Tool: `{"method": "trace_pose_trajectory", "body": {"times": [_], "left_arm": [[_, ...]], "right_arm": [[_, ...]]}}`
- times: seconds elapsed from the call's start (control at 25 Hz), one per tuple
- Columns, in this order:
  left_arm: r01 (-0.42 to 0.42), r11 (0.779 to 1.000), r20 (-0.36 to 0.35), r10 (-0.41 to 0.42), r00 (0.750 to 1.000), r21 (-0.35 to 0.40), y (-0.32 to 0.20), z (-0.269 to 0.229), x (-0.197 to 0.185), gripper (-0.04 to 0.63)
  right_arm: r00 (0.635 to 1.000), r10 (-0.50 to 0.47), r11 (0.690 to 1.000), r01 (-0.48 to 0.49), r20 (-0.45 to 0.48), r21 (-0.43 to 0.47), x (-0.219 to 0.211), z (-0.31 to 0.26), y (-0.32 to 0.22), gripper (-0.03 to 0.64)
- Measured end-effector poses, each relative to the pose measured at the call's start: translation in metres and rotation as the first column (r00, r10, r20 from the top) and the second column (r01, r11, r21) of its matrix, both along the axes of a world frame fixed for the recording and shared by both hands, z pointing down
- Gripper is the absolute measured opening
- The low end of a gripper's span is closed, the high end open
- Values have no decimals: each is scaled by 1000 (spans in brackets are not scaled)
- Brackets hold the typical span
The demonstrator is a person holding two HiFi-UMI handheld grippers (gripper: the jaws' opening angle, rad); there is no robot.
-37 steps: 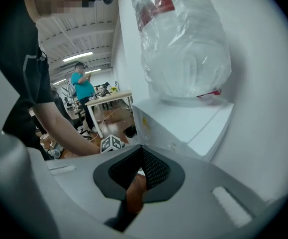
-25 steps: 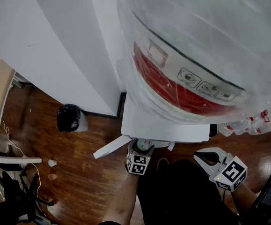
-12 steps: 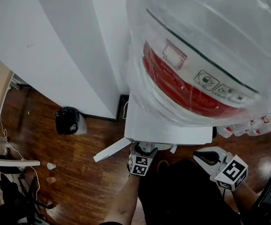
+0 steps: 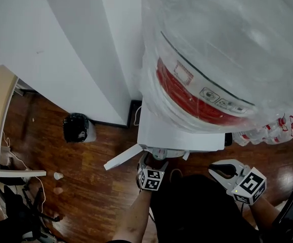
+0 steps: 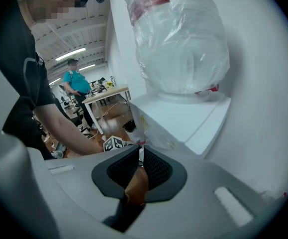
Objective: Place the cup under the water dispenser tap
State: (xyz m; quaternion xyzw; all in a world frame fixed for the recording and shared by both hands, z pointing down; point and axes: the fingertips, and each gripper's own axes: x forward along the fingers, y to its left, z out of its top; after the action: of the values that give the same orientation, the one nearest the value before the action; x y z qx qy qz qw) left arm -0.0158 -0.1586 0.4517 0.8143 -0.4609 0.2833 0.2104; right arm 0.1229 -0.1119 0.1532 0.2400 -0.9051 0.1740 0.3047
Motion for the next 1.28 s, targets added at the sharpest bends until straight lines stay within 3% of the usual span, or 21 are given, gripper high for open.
{"method": "trace_pose_trajectory", "body": {"times": [0.16,0.36,0.44,0.6,0.76,0.84,0.96,1.12,1.28], "left_arm": [[-30,996,-12,31,999,89,34,-82,0,416],[17,977,-179,22,984,212,83,-209,-15,309],[27,964,-204,29,979,265,99,-252,-20,266],[11,927,-233,82,969,374,123,-323,-18,175],[50,859,-279,110,954,509,141,-400,-20,43],[57,845,-275,109,955,532,150,-421,-19,40],[80,842,-271,81,959,534,159,-442,-21,6],[99,845,-298,74,952,525,167,-472,-11,6],[102,836,-280,63,958,539,171,-493,5,6]], "right_arm": [[999,18,1000,-17,35,-7,-4,-39,9,29],[990,72,997,-76,122,27,-15,-92,22,29],[985,92,994,-99,149,42,-15,-105,31,29],[981,115,989,-128,158,76,-13,-119,49,28],[982,97,989,-114,163,94,-21,-129,75,28],[982,79,988,-100,172,117,-25,-136,85,28],[980,62,985,-91,189,148,-30,-149,94,11],[980,61,981,-93,188,168,-23,-162,99,2],[982,63,975,-99,178,201,-8,-170,104,2]]}}
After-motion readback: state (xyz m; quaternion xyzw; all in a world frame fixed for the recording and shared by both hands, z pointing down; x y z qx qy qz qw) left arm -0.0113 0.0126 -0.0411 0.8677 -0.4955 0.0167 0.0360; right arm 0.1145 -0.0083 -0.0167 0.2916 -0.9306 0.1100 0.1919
